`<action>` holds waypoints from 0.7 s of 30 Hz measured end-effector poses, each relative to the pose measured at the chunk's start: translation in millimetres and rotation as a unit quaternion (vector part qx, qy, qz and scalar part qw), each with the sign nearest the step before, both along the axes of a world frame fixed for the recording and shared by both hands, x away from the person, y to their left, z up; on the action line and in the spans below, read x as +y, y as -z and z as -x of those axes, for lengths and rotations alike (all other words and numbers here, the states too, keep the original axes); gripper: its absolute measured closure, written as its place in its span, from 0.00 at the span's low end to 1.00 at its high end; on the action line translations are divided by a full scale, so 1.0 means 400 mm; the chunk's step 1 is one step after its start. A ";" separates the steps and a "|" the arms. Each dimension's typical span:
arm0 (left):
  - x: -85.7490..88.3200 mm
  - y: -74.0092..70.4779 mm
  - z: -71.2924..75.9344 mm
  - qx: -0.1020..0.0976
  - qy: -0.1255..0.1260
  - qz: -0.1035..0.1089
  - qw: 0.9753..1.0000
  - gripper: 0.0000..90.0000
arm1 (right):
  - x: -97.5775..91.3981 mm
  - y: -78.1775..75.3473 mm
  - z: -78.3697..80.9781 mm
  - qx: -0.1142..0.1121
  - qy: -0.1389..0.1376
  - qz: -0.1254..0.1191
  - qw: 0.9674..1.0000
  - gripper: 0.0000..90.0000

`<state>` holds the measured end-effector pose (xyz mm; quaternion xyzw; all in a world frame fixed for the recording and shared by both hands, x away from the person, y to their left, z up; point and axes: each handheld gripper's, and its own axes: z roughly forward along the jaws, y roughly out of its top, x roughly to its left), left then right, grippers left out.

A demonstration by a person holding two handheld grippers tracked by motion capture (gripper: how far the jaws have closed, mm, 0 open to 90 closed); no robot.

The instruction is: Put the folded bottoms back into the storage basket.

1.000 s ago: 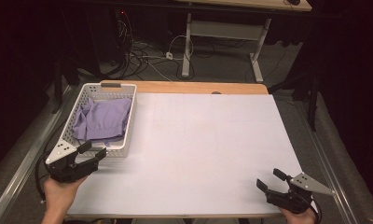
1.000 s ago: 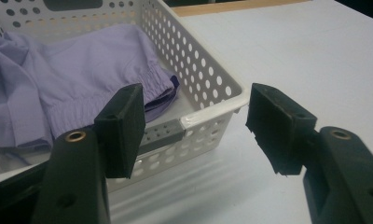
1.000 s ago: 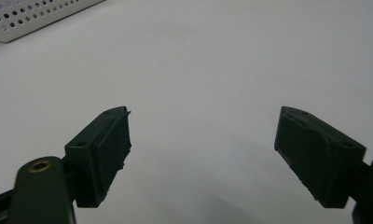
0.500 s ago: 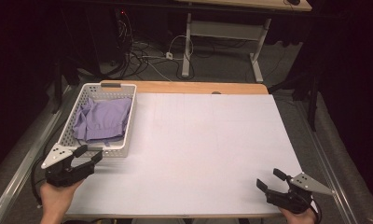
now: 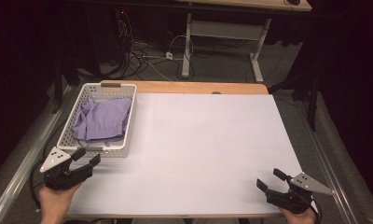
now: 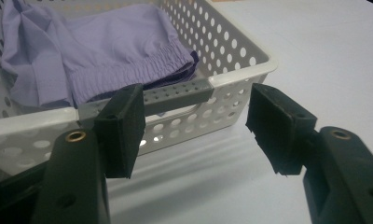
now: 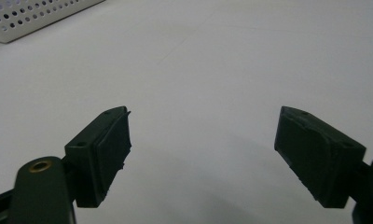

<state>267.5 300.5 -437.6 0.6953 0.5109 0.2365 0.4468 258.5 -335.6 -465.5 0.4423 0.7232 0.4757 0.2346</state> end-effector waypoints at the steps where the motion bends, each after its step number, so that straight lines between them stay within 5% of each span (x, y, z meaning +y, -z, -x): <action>1: 0.001 0.002 0.001 0.000 -0.001 0.001 1.000 0.40 | 0.000 0.000 0.000 0.000 0.000 0.000 1.000 0.21; 21: 0.022 0.037 0.017 0.006 -0.020 0.005 1.000 0.40 | -0.001 0.000 0.000 -0.001 0.001 0.000 1.000 0.21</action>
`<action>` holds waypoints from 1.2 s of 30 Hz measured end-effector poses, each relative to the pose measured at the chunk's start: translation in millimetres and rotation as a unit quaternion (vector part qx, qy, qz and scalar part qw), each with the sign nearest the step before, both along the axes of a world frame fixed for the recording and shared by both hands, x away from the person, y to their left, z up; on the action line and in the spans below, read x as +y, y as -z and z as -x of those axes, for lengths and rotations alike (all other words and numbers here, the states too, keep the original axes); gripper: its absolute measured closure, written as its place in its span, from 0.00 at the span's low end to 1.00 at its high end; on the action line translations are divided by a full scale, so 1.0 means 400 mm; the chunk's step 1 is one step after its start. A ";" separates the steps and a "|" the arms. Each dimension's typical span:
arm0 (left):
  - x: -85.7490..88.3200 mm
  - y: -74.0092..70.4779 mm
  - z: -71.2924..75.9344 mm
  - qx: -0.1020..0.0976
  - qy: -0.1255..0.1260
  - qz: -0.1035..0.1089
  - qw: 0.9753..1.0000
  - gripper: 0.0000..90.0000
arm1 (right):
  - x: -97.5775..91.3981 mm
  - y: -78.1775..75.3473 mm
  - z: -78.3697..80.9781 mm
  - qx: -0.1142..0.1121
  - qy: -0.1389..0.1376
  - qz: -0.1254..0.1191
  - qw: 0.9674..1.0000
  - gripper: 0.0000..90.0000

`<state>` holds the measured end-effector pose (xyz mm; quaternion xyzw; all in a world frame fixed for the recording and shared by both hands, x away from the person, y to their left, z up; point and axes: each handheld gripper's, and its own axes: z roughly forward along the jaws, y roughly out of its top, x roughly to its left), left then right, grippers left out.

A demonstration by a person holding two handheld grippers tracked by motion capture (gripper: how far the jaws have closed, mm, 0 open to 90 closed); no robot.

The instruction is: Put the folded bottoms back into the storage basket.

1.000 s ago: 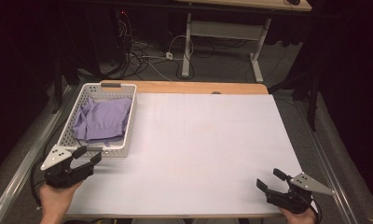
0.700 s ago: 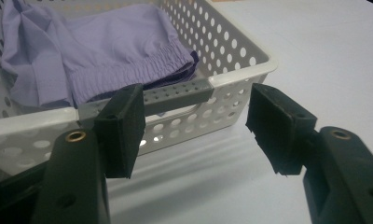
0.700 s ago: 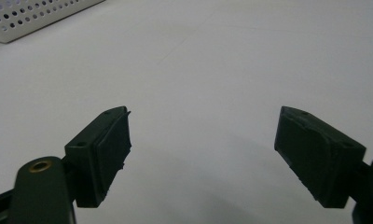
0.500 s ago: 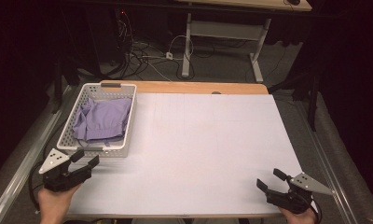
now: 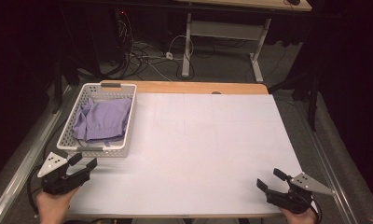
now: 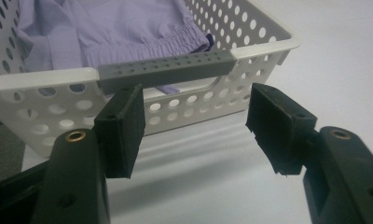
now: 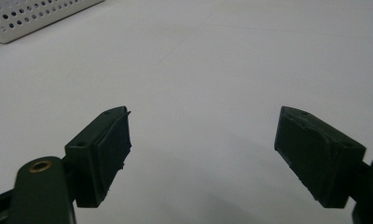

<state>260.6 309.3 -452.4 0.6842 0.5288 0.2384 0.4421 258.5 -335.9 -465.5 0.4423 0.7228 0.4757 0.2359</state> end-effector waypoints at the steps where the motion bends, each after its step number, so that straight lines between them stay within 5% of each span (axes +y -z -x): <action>1: 0.001 0.001 0.001 -0.001 -0.001 0.000 1.000 0.40 | 0.000 0.000 0.000 0.000 0.000 0.000 1.000 0.21; 36: 0.016 0.041 0.024 0.003 -0.018 0.002 1.000 0.40 | -0.001 0.000 0.001 0.001 0.001 -0.002 1.000 0.21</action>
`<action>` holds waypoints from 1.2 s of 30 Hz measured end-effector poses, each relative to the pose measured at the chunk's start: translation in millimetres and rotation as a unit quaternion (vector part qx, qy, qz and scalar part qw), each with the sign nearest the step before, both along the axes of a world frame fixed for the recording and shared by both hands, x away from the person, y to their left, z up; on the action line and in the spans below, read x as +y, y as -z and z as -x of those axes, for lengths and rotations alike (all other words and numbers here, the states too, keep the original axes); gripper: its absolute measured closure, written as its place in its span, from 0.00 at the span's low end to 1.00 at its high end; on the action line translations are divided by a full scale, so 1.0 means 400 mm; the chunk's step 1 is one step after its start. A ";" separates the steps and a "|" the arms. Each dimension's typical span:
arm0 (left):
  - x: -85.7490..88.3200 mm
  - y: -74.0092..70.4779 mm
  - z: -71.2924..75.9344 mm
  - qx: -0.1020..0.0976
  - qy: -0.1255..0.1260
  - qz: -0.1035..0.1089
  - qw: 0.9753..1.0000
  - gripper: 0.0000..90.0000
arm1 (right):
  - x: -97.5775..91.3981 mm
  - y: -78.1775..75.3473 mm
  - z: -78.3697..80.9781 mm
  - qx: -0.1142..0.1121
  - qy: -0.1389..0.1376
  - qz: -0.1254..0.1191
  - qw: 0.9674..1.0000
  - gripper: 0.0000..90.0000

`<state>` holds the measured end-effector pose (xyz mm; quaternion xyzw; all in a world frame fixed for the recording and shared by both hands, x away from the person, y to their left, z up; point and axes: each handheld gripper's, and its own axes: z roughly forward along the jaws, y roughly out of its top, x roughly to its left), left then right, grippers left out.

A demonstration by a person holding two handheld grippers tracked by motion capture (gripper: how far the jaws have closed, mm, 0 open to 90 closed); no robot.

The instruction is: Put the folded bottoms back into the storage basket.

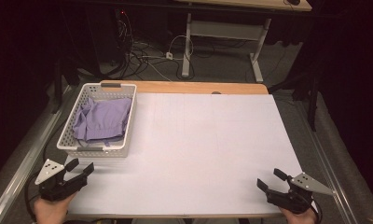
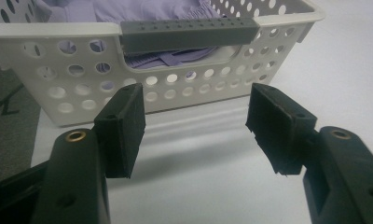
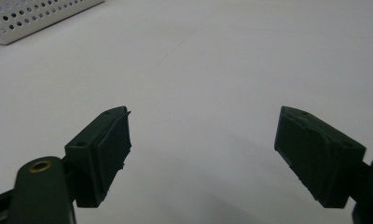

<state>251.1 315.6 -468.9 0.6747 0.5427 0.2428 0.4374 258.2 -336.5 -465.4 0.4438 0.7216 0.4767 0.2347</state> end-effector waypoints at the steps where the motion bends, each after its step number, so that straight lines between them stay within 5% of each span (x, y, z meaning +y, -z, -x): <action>1: 0.000 0.001 0.000 0.002 0.001 -0.002 1.000 0.40 | 0.000 0.000 0.000 0.000 0.000 0.000 1.000 0.21; 36: -0.002 0.017 -0.009 0.022 0.017 0.004 1.000 0.40 | 0.005 0.002 -0.007 0.005 0.000 0.002 1.000 0.21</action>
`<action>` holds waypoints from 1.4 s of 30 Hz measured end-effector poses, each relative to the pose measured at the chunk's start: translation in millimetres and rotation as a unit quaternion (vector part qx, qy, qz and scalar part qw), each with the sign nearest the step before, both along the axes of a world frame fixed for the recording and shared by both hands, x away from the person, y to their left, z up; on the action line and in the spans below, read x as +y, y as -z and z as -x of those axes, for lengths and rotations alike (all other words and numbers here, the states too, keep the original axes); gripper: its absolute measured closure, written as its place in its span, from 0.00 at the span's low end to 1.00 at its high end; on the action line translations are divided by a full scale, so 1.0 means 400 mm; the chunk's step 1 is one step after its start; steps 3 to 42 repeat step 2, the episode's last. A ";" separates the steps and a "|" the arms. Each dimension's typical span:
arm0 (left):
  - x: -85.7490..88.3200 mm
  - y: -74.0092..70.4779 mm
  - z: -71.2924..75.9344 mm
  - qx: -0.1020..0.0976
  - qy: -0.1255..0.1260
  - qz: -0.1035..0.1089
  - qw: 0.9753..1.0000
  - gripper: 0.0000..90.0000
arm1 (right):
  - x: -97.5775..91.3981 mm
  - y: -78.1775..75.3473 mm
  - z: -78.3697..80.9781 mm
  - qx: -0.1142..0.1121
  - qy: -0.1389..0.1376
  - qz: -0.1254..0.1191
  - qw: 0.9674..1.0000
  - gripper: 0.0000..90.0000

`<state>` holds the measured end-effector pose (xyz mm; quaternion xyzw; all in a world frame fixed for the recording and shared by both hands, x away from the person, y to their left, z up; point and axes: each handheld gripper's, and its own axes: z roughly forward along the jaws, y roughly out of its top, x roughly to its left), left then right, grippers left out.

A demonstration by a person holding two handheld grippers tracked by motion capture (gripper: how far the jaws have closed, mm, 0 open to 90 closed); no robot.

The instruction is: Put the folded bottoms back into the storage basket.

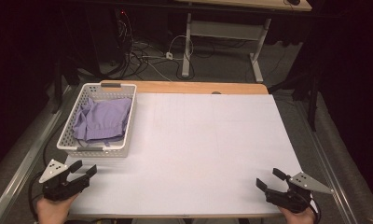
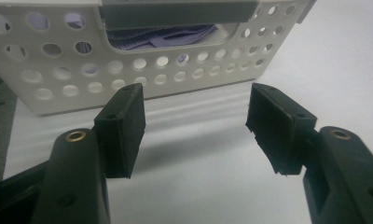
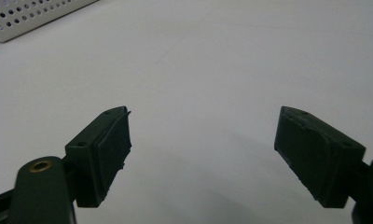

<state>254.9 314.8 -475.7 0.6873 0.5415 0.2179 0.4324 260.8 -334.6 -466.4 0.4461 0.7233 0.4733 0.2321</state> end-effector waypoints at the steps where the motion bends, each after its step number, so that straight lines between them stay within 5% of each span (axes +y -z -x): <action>1: 0.000 0.000 0.000 0.000 0.000 0.000 1.000 0.40 | 0.000 0.000 0.000 -0.001 0.000 0.000 1.000 0.21; 42: 0.000 0.000 0.000 0.000 0.000 0.000 1.000 0.40 | -0.001 0.000 0.000 -0.001 0.000 -0.001 1.000 0.21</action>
